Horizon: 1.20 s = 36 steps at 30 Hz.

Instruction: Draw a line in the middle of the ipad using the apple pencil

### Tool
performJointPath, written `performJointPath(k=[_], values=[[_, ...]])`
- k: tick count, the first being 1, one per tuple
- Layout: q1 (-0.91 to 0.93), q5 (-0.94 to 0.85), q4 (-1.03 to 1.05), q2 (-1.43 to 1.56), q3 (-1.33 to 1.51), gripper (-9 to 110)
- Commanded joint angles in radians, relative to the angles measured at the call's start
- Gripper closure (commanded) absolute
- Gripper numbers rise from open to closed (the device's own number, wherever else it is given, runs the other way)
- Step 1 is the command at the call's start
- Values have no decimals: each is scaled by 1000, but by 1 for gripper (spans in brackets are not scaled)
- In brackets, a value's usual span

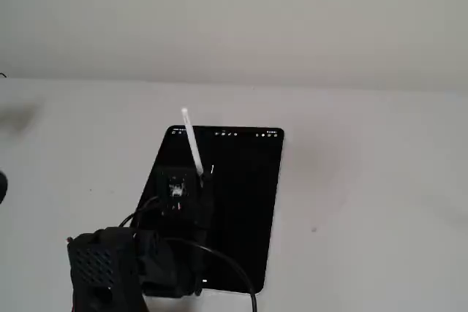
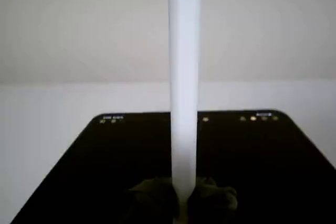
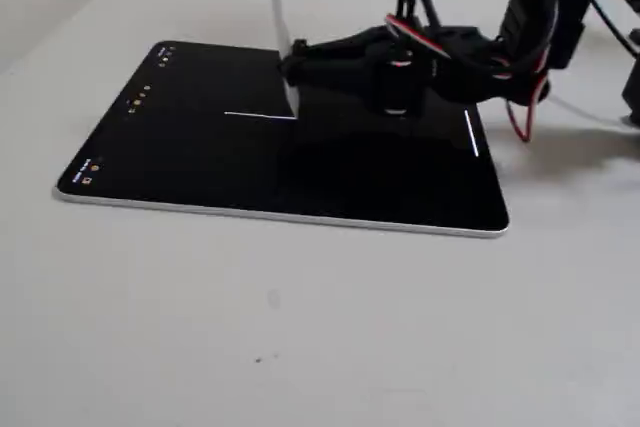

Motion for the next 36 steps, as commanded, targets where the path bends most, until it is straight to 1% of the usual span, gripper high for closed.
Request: performJointPath(k=[1, 18, 36], values=[[-12, 17, -48, 34, 86, 101], [0, 55, -253, 18, 296, 101], [14, 71, -261, 18, 310, 101]])
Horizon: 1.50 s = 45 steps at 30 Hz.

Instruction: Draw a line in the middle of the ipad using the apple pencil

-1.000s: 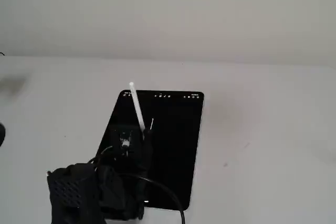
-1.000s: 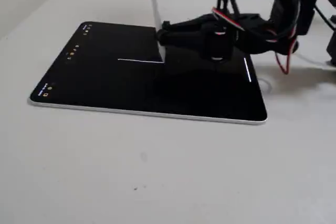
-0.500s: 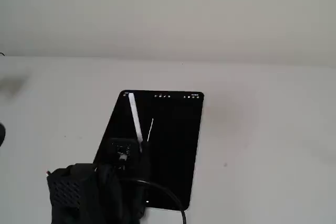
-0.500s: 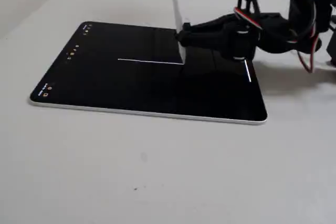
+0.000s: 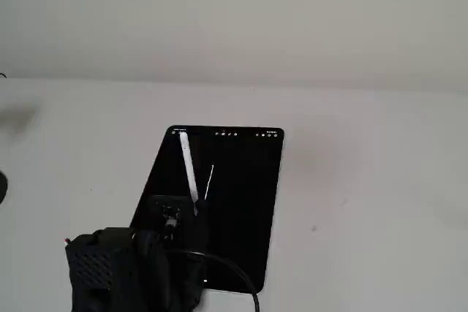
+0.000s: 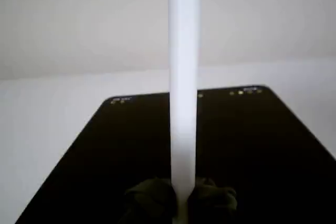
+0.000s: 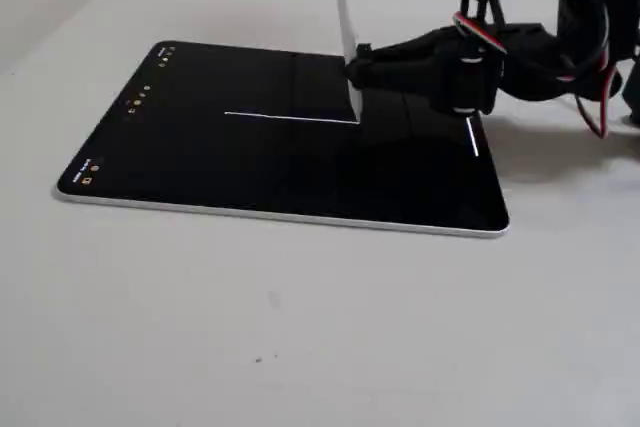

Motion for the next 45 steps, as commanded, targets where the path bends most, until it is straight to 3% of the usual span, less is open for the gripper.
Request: performJointPath(k=[1, 21, 30, 34, 39, 45], values=[[15, 21, -14, 6, 17, 101], [20, 21, -14, 3, 17, 101], [5, 46, 78, 187, 51, 101], [6, 91, 354, 509, 74, 101], [29, 258, 1006, 1088, 17, 101], [91, 502, 1460, 1399, -87, 101]])
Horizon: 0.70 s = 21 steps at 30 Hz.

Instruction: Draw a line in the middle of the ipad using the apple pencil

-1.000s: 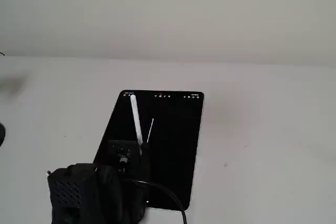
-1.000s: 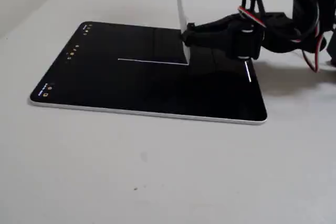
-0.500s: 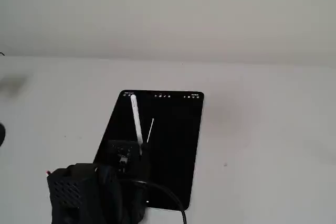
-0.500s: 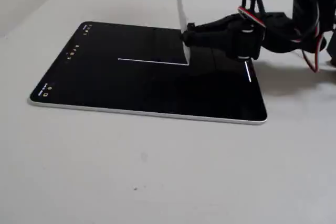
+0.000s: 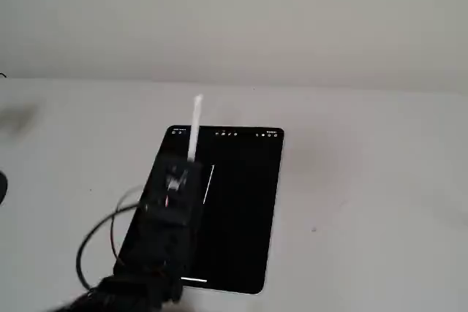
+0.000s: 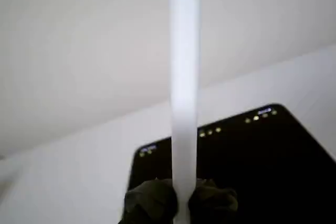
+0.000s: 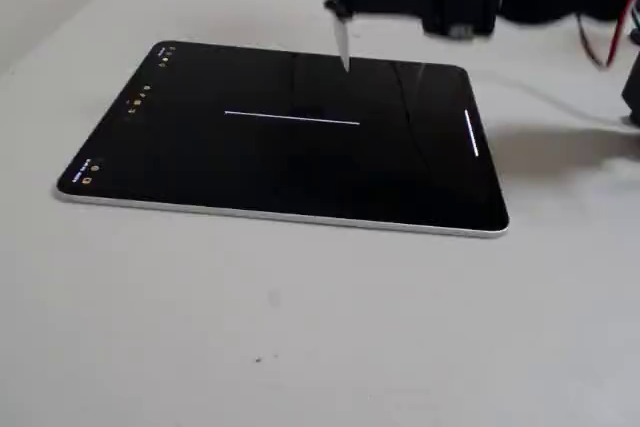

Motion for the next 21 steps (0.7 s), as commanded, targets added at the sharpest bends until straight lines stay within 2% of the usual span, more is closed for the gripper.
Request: performJointPath(k=[1, 10, 14, 21], values=[[57, 219, 400, 327, -103, 101], [149, 698, 960, 699, -140, 101], [158, 782, 1132, 815, -140, 101], [146, 827, 1341, 996, -97, 101]])
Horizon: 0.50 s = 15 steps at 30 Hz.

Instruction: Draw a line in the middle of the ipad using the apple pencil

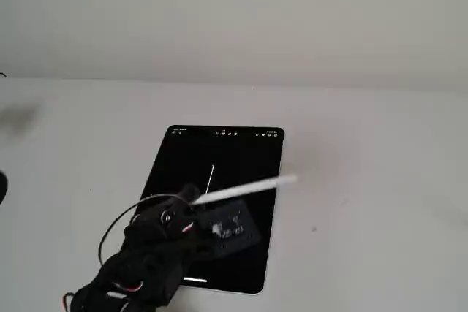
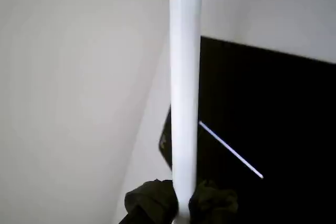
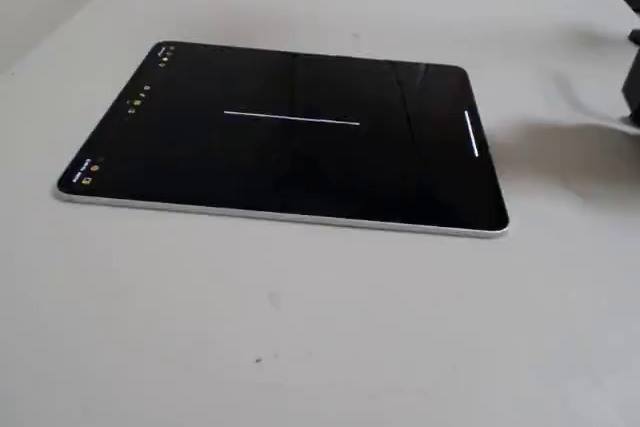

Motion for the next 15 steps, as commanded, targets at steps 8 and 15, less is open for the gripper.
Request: performJointPath(k=[8, 15], values=[[-18, 54, 342, 394, 38, 101], [-46, 100, 423, 394, 86, 101]])
